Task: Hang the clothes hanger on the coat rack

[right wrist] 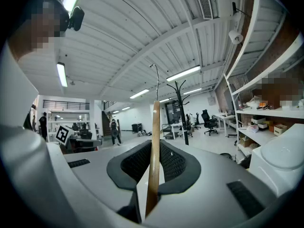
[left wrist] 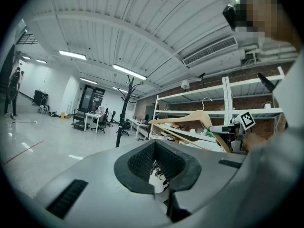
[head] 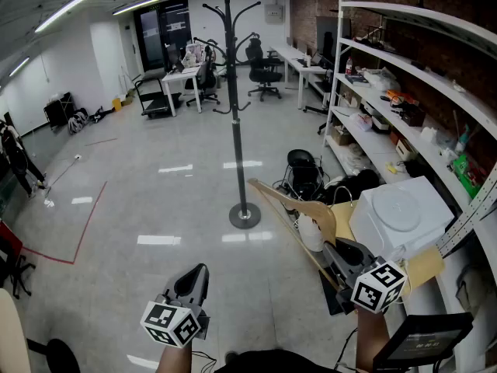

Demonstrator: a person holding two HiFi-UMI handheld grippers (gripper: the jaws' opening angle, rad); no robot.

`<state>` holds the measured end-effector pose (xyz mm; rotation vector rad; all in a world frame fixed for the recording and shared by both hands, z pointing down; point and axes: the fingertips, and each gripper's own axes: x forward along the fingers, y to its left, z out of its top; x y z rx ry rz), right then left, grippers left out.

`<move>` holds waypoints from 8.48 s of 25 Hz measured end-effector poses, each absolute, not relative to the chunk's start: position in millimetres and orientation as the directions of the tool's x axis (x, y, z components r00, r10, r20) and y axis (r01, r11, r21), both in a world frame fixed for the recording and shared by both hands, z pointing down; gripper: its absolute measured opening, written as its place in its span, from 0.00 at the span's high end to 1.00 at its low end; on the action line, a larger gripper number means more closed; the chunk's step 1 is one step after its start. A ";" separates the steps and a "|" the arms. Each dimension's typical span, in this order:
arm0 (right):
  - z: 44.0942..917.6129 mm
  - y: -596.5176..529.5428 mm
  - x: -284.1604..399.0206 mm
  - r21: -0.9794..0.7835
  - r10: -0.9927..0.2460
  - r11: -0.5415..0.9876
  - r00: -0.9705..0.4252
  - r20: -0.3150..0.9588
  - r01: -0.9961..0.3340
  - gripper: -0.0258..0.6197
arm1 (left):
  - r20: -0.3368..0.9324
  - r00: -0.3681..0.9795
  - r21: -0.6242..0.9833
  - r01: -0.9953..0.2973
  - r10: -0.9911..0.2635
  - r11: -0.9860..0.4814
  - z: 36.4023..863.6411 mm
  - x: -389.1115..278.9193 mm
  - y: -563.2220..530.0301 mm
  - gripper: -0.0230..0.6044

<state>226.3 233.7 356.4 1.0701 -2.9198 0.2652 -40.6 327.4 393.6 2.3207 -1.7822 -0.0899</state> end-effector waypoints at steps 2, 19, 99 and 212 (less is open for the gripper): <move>357.2 229.0 229.8 -0.154 -0.630 0.758 -0.772 0.083 -0.634 0.88 | 0.087 0.256 0.199 -0.951 -0.963 -0.235 393.7 -33.4 322.8 0.96; 378.3 141.6 193.7 -0.154 -0.585 0.790 -0.805 0.100 -0.593 0.88 | 0.096 0.237 0.215 -0.953 -0.967 -0.213 413.3 -57.1 239.3 0.96; 579.3 -378.9 -101.9 -0.372 0.337 0.905 -0.881 0.332 0.206 0.88 | 0.326 0.429 0.223 -0.901 -0.842 -0.373 526.7 -210.0 -363.8 0.96; 468.5 -437.1 -119.1 -0.158 -0.536 0.796 -0.802 0.265 -0.584 0.95 | 0.215 0.407 0.236 -0.904 -0.888 -0.358 487.2 -221.0 -372.8 0.96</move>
